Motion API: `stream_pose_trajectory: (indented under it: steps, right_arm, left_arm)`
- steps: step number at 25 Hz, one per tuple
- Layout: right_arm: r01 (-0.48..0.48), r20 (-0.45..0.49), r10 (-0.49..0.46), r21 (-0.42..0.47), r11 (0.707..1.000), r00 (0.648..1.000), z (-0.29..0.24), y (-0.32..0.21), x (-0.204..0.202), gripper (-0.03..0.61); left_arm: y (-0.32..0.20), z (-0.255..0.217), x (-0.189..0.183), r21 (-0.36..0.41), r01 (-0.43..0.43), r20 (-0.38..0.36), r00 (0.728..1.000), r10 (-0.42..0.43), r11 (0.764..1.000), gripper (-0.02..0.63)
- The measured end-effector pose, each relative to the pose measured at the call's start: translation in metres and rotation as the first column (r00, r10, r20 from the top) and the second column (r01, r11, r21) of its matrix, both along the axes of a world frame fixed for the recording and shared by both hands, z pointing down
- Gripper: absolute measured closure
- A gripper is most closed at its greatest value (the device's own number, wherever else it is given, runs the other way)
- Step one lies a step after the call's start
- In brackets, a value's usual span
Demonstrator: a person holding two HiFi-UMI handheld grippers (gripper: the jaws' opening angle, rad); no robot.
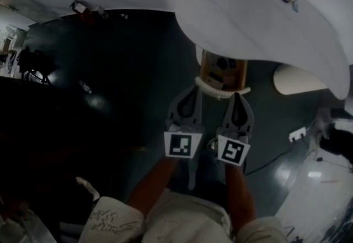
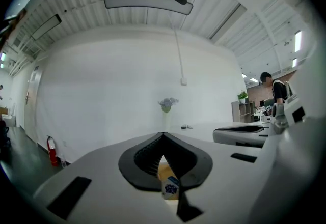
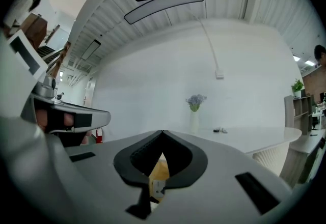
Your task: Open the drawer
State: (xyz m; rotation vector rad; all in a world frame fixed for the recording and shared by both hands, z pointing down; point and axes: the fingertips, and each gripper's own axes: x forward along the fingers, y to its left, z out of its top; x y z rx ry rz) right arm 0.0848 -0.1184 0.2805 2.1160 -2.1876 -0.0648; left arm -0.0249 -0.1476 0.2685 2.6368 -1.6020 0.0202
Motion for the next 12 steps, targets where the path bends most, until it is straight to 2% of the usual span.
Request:
stream_pose_trajectory:
  steps: [5,9,12]
  right_arm:
    - [-0.010,0.021,0.010,0.041,0.999,1.000,-0.055,0.004,0.003,0.572]
    - [0.017,-0.015,-0.016,0.066,0.998,1.000,-0.094,0.008,-0.009,0.572]
    - [0.045,-0.001,-0.045,0.091,0.995,0.999,-0.126,0.014,-0.013,0.574]
  left_arm:
    - [0.008,-0.047,-0.004,0.024,0.004,0.001,1.000,-0.004,1.000,0.612]
    - [0.016,-0.077,-0.014,0.055,0.012,0.002,1.000,-0.012,0.998,0.612]
    - [0.021,-0.099,-0.013,0.064,0.015,-0.044,0.999,-0.013,0.998,0.612]
